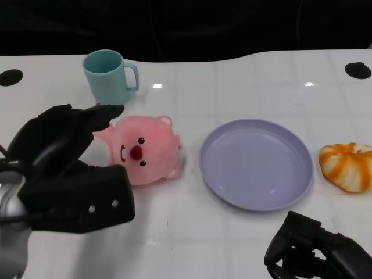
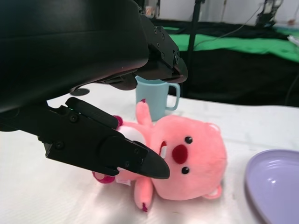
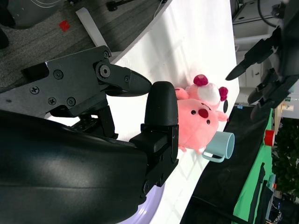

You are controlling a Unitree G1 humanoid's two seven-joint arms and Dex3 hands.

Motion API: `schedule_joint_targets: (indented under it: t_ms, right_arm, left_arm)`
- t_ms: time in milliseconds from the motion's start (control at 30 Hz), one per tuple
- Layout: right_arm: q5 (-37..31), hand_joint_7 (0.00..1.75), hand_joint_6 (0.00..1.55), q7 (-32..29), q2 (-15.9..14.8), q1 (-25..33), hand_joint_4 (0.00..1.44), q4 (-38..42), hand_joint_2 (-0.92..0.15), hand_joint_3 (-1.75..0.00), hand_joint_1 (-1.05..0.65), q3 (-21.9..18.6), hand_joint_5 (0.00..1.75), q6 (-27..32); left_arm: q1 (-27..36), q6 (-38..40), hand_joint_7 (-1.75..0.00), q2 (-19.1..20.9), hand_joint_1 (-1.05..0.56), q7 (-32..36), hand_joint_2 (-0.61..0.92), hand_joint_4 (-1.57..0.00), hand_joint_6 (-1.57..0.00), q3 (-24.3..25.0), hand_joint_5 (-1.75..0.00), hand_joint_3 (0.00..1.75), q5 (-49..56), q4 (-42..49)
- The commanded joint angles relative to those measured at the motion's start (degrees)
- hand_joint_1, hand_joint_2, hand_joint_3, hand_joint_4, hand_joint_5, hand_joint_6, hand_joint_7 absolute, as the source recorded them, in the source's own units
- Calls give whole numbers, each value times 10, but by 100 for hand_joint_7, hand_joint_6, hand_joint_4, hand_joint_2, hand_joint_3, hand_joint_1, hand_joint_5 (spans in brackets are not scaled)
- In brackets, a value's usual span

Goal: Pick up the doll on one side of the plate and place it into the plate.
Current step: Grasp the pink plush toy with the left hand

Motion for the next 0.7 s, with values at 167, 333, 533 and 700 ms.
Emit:
schedule_joint_targets:
  t_ms: [167, 333, 533, 700]
  right_arm:
    - [4, 169, 41, -1, -2, 4, 64, -9, -86, -69, -19, -6, 175, -4]
    - [4, 169, 41, -2, -2, 7, 65, -11, -86, -68, -20, -6, 175, 0]
    - [5, 169, 41, -3, 0, 10, 64, -14, -86, -67, -22, -4, 175, 1]
    - [3, 169, 41, -3, -1, 12, 64, -17, -86, -67, -23, -3, 175, 1]
  left_arm:
    - [-81, 26, 0, 9, -67, -36, 91, -2, -22, -52, -32, 0, 63, 99]
    - [-120, 32, 0, -1, -70, -48, 89, 0, -22, -79, -29, 0, 84, 159]
    - [-157, 28, 0, -26, -65, -45, 87, -1, -20, -96, -25, 0, 72, 251]
    - [-182, 17, -1, -44, -64, -32, 86, -3, -21, -114, -22, 0, 77, 321]
